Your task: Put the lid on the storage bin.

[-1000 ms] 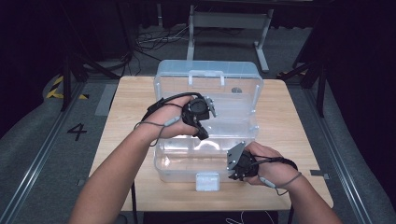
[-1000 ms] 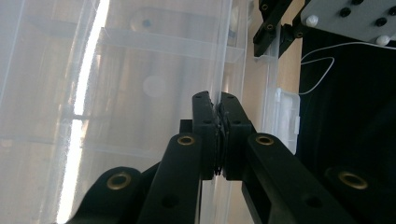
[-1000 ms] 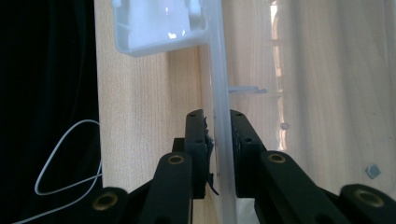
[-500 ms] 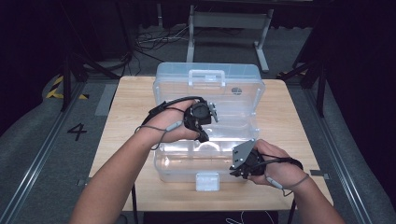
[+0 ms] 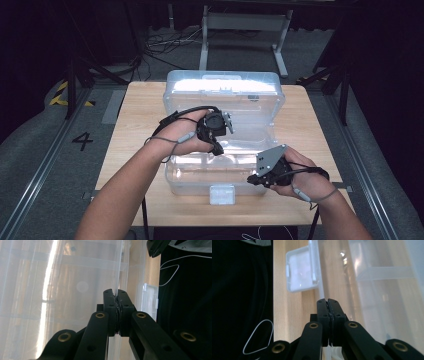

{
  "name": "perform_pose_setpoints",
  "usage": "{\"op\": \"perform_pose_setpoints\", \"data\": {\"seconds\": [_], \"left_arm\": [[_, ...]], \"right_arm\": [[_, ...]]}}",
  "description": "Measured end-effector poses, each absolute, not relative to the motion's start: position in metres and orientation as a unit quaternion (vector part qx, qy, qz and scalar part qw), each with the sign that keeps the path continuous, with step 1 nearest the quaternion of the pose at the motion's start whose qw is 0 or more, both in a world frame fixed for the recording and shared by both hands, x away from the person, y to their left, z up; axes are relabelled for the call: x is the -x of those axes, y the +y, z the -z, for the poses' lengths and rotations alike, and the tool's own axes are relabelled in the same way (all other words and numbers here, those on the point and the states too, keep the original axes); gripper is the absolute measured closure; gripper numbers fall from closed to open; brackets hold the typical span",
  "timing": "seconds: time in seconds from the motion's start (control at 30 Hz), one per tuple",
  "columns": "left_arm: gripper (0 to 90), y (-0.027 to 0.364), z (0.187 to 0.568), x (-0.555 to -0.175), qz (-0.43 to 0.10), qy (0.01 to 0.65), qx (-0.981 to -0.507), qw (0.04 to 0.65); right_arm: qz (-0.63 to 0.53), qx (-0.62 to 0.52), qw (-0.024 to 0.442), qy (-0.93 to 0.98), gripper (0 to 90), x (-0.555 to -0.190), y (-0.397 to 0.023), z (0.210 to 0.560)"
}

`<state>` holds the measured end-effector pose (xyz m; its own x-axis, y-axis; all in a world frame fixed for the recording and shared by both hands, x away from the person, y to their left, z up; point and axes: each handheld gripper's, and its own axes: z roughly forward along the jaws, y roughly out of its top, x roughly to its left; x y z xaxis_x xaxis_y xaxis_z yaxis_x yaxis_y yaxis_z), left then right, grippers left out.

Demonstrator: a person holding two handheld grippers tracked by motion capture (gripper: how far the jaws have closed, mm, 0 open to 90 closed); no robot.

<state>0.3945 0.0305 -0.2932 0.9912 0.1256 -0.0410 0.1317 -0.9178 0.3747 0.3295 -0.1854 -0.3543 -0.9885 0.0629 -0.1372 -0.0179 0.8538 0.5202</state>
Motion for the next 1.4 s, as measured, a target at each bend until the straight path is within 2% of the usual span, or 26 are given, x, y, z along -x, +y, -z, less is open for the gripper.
{"op": "perform_pose_setpoints", "data": {"seconds": [0.67,1.03,1.4], "left_arm": [[88.1,0.028,0.296,-0.386,-0.007,0.062,-0.982,0.180],[88.3,0.027,0.297,-0.382,-0.012,0.059,-0.983,0.176],[88.4,0.025,0.299,-0.376,-0.023,0.056,-0.984,0.166]], "right_arm": [[-0.371,-0.064,0.076,0.923,90.0,-0.332,-0.208,0.331],[-0.476,-0.193,0.114,0.850,90.0,-0.345,-0.237,0.318],[-0.531,-0.268,0.126,0.794,90.0,-0.355,-0.260,0.316]]}}
